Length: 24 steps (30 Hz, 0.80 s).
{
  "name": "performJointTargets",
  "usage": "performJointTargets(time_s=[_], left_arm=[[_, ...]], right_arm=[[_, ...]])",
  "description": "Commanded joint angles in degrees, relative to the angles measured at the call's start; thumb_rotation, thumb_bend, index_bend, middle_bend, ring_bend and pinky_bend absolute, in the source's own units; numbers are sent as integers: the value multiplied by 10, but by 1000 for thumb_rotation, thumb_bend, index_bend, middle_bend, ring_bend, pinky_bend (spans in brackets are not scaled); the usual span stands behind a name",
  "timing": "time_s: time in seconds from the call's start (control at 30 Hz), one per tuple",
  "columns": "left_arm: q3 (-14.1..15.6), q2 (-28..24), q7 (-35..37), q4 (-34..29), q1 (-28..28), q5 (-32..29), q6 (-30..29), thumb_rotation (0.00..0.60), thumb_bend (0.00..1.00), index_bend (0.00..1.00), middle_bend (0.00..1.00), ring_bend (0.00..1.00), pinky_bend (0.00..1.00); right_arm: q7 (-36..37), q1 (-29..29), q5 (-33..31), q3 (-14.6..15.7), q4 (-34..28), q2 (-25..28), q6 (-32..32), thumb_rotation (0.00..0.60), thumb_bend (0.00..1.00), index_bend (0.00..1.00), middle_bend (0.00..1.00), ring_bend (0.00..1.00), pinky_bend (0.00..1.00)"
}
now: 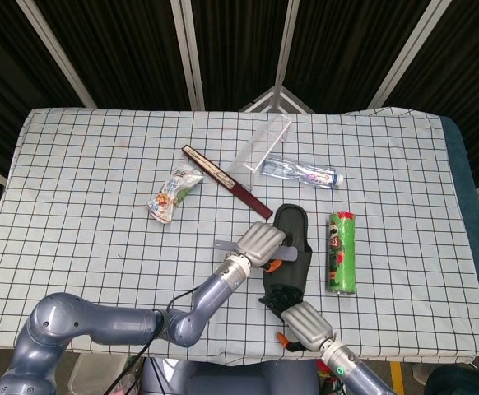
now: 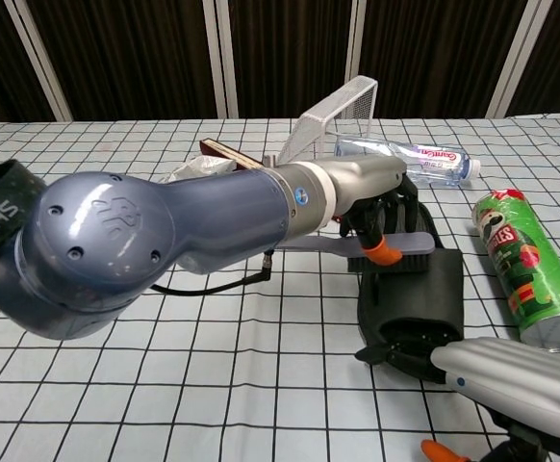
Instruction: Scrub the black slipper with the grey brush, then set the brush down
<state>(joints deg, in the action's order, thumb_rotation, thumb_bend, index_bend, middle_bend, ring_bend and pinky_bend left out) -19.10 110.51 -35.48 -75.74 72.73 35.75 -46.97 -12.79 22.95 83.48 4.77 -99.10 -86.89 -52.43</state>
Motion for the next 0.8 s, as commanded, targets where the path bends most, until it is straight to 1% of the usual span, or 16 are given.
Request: performJointTargets(time_s=[0.03,0.2,0.43,0.63,0.7,0.8], left_arm=[[0,0,3,1,1,-5,3,600,704,449,563,475,530],[-2,-2,24,-4,-2,3,9,600,704,449,563,475,530],[-2,-2,63,-14,-10,40,14,600,705,449,564,475,530],[-10,21,118,2,-15,82,22,600,704,449,565,475,530],[-6,26,129,9,-16,96,25,600,704,449,565,475,530],[4,25,127,16,-18,108,24,600,704,449,565,475,530]], right_arm=[[-1,1,-1,2,3,-3,2,600,557,0,116,51,12],[-5,3,-3,4,3,-7,1,600,557,0,116,51,12],[-12,7,-11,3,1,-11,4,600,557,0,116,51,12],[-17,12,-21,-1,0,-16,8,600,557,0,116,51,12],[-21,15,-26,-3,-1,-17,10,600,557,0,116,51,12],[-27,19,-33,-7,-3,-19,13,600,557,0,116,51,12]])
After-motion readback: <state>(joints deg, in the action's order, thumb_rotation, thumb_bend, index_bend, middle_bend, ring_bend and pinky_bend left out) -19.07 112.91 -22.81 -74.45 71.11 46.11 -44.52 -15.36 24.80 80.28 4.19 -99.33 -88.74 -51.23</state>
